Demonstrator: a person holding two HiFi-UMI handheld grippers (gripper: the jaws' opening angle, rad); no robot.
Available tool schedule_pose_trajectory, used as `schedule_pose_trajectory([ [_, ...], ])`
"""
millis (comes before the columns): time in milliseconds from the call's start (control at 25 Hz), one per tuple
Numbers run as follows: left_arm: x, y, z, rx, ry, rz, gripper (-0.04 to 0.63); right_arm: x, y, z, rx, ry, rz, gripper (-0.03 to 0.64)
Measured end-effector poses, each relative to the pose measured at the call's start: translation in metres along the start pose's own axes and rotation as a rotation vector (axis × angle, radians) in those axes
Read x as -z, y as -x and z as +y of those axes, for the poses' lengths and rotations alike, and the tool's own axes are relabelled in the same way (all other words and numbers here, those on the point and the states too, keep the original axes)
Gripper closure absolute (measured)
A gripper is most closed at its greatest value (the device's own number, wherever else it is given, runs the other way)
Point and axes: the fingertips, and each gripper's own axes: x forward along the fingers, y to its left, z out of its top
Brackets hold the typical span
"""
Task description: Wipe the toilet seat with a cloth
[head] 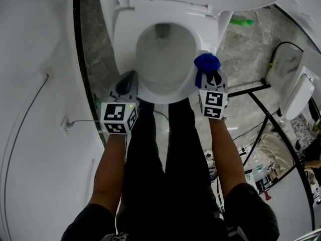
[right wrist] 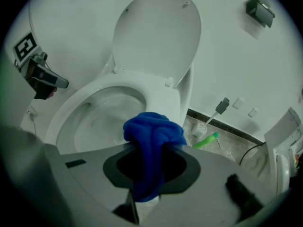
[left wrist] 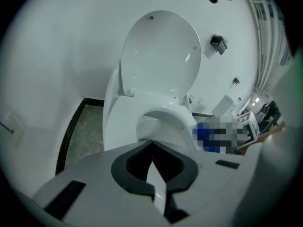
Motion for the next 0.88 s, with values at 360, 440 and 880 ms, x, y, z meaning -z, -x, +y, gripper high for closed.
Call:
schedule_pose_trajectory([
  [360, 0.018, 0.011, 0.011, 0.013, -0.004, 0.015, 0.586, 0.047, 0.026, 0.054, -0.135, 0.048, 0.118, 0.535],
  [440, 0.022, 0.014, 0.015, 0.019, -0.008, 0.022, 0.586, 0.056, 0.032, 0.070, -0.163, 0.077, 0.139, 0.535],
  [880, 0.032, 0.036, 0.044, -0.005, 0.014, 0.005, 0.586, 0.066, 0.053, 0.195, -0.359, 0.272, 0.158, 0.535],
])
